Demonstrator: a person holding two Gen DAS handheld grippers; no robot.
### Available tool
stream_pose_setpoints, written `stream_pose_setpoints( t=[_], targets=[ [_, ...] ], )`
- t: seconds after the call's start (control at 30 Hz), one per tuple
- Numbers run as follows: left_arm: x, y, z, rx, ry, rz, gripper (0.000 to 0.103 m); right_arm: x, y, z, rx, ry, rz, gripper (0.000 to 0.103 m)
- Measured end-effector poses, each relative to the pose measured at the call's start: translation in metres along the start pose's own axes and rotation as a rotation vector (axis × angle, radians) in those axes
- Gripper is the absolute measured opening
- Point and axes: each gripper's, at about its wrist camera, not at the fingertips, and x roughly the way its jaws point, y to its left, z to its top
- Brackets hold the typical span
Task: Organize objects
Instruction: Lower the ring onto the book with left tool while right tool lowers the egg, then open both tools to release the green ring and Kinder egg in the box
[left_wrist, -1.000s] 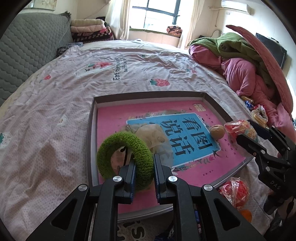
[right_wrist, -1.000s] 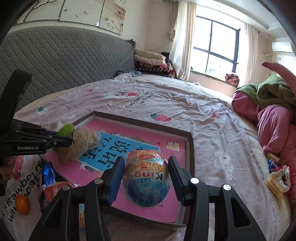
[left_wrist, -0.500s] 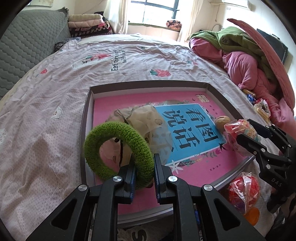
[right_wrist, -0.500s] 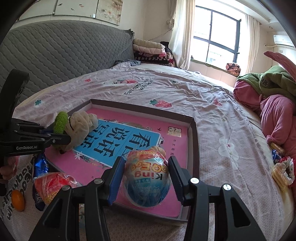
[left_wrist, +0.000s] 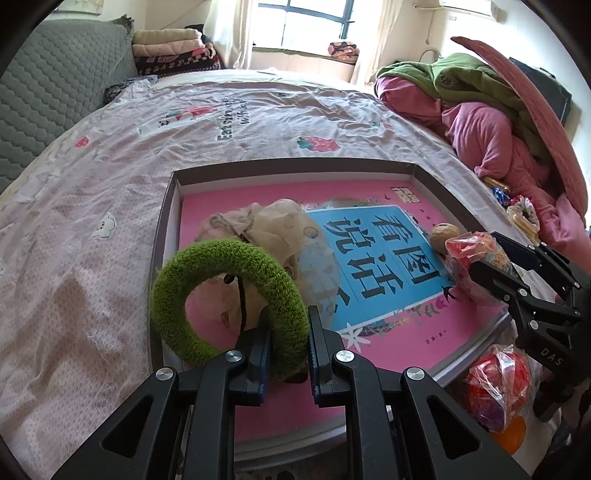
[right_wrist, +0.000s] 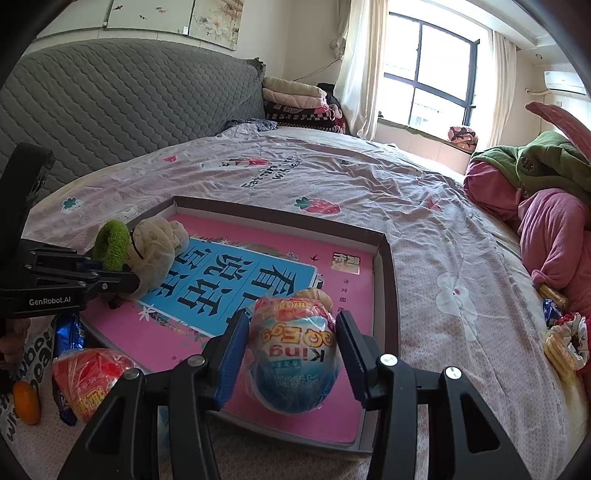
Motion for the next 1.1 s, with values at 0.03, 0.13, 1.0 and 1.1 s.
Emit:
stream_pose_setpoints(
  t=[0.03, 0.13, 1.0, 1.1],
  targets=[
    [0.0014, 0.0010, 0.0004, -0.006, 0.000, 0.004, 0.016, 0.0009, 0.0000, 0.0003, 0.000, -0.001, -0.003, 0.049],
    [0.0037, 0.0040, 0.0017, -0.025, -0.001, 0.008, 0.016, 0.0025, 0.0000, 0.0008, -0.001, -0.004, -0.010, 0.049],
    [0.0022, 0.0067, 0.0051, -0.036, 0.002, -0.017, 0.022, 0.0074, -0.0050, -0.0009, 0.024, 0.009, -0.033, 0.059],
    [0.0003, 0.0064, 0.0048, -0.037, 0.014, -0.016, 0.022, 0.0064, -0.0043, -0.0004, 0.019, 0.012, -0.033, 0.059]
  ],
)
